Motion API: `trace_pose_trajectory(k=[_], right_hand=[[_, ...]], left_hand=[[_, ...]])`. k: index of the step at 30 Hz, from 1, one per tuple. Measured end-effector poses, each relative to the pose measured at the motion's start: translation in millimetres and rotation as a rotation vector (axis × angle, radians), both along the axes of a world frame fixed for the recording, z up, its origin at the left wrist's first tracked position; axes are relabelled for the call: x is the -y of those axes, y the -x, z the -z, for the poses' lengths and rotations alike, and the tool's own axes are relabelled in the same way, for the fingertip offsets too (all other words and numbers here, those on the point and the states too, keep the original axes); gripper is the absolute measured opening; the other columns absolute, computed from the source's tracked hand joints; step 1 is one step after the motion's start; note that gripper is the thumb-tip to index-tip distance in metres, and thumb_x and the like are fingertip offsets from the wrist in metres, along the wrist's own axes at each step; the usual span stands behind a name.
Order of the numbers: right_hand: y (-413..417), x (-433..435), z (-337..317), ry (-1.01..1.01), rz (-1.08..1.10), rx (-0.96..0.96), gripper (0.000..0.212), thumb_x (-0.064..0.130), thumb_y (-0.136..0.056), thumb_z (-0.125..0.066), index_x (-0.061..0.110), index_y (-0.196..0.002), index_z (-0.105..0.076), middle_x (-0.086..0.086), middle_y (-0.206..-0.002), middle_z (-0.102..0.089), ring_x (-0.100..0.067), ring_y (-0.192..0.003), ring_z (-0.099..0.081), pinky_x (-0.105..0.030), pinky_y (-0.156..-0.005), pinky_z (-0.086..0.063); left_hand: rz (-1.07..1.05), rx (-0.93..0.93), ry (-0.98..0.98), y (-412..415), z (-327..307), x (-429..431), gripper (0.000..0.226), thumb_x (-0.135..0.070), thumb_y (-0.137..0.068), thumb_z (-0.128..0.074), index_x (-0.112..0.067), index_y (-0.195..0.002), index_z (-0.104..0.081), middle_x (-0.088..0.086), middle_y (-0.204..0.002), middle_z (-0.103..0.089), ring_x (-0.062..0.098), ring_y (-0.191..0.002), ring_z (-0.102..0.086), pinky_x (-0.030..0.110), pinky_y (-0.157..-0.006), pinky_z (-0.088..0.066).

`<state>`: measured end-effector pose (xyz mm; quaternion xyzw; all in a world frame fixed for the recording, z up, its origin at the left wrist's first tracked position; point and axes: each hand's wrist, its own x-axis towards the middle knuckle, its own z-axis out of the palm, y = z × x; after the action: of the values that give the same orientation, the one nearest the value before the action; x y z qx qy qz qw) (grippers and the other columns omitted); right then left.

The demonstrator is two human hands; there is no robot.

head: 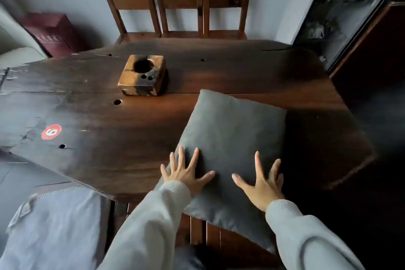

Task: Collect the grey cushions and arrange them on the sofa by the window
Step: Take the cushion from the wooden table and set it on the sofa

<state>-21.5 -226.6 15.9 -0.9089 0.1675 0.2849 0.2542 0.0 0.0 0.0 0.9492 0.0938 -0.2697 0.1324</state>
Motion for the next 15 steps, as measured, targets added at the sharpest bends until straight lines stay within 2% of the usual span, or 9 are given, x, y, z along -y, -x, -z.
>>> trace_pose_trajectory(k=[3,5,8,11,13,15], right_hand=[[-29.1,-16.9,28.5,0.039,0.157,0.087,0.113,0.105,-0.058,-0.04,0.072,-0.131,0.04,-0.007,-0.167,0.034,-0.043,-0.156,0.012,-0.068,-0.12,-0.01],[-36.3,-19.9,36.0,0.034,0.262,0.137,0.123,0.107,-0.049,-0.047,0.073,-0.132,0.038,-0.009,-0.168,0.03,-0.044,-0.156,0.008,-0.067,-0.119,-0.011],[-43.2,-16.9,51.4,0.01,0.39,0.162,0.141,0.104,-0.035,-0.061,0.074,-0.138,0.031,-0.014,-0.168,0.029,-0.042,-0.157,0.005,-0.066,-0.12,-0.012],[-45.4,-13.1,54.7,-0.01,0.452,0.131,0.15,0.1,-0.029,-0.07,0.074,-0.138,0.03,-0.02,-0.167,0.028,-0.046,-0.156,-0.004,-0.065,-0.121,-0.016],[-51.6,-14.2,49.1,0.0,0.456,0.125,0.159,0.095,-0.024,-0.076,0.07,-0.142,0.028,-0.026,-0.168,0.012,-0.051,-0.151,-0.018,-0.064,-0.12,-0.023],[-48.4,-11.0,41.9,0.017,0.481,0.135,0.168,0.09,-0.021,-0.082,0.063,-0.15,0.022,-0.033,-0.161,-0.023,-0.052,-0.141,-0.036,-0.061,-0.116,-0.032]], left_hand=[[-0.025,0.025,0.102,-37.2,26.9,-7.9,0.099,-0.105,-0.053,-0.026,-0.073,-0.133,0.022,-0.002,-0.165,0.025,0.033,-0.152,0.017,0.063,-0.118,-0.001],[-0.058,0.087,0.154,-52.4,39.6,-9.3,0.103,-0.109,-0.044,-0.03,-0.079,-0.127,0.024,0.0,-0.165,0.025,0.035,-0.153,0.01,0.063,-0.117,-0.007],[-0.1,0.154,0.168,-62.6,61.2,-5.7,0.109,-0.11,-0.038,-0.033,-0.079,-0.127,0.023,0.009,-0.166,0.019,0.036,-0.151,-0.007,0.058,-0.113,-0.018],[-0.114,0.26,0.17,-61.3,72.2,-3.1,0.111,-0.109,-0.041,-0.033,-0.077,-0.132,0.019,0.014,-0.166,0.004,0.036,-0.146,-0.018,0.056,-0.108,-0.021],[-0.133,0.295,0.184,-56.8,68.4,-6.0,0.111,-0.107,-0.043,-0.037,-0.076,-0.134,0.017,0.015,-0.164,-0.007,0.038,-0.143,-0.023,0.056,-0.106,-0.024],[-0.15,0.307,0.251,-54.8,61.5,-5.8,0.116,-0.102,-0.045,-0.047,-0.073,-0.137,0.017,0.015,-0.157,-0.022,0.038,-0.138,-0.032,0.054,-0.103,-0.029]])
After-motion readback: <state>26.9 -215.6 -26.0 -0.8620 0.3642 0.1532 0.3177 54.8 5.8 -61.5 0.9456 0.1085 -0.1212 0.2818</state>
